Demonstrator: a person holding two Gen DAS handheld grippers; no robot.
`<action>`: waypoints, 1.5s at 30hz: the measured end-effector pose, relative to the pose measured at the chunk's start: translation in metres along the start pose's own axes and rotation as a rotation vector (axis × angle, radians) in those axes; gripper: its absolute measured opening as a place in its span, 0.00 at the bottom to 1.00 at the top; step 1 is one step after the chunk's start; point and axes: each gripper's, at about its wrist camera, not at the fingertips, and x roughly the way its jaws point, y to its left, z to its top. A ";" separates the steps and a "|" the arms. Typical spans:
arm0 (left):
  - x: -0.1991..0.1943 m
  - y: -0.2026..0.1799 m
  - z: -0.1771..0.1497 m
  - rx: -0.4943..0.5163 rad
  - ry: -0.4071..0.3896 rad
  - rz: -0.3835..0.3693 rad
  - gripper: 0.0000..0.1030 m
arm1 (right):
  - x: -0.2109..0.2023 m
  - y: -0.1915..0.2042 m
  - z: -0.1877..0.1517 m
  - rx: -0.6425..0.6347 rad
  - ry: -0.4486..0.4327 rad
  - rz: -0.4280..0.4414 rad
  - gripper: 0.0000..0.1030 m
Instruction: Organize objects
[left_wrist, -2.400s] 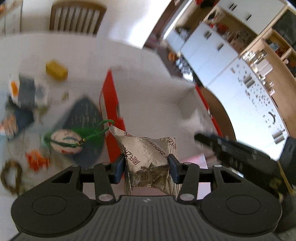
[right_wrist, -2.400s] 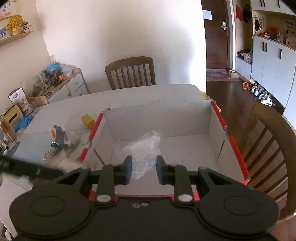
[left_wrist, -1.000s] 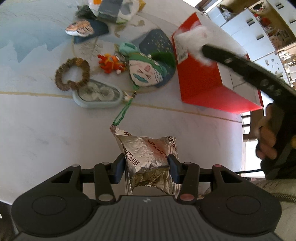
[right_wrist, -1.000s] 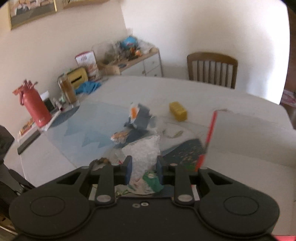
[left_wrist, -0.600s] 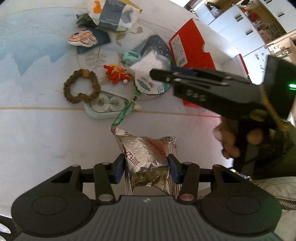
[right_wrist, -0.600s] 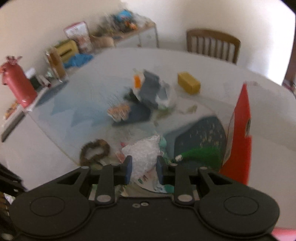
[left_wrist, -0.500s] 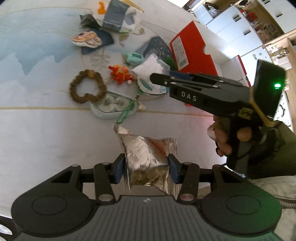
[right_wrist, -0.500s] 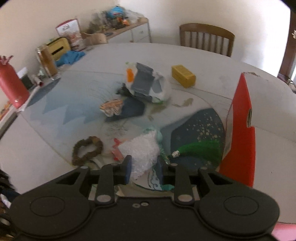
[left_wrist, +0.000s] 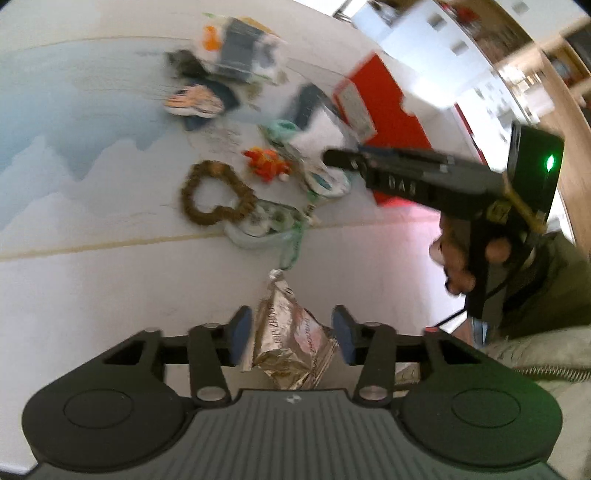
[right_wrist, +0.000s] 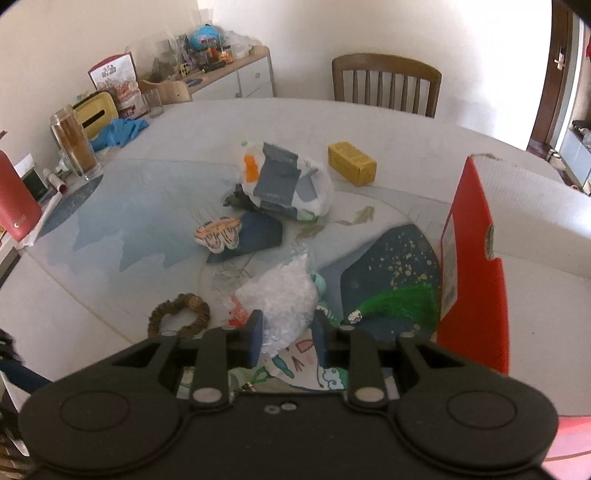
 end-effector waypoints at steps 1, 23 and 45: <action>0.005 -0.002 0.000 0.027 0.011 -0.002 0.65 | -0.002 0.000 0.000 -0.001 -0.004 0.000 0.25; 0.056 -0.019 -0.024 0.057 0.049 0.170 0.45 | 0.013 -0.011 -0.011 -0.021 0.033 0.003 0.26; -0.020 -0.047 0.020 0.082 -0.177 0.136 0.41 | -0.051 -0.024 0.006 0.033 -0.089 0.007 0.18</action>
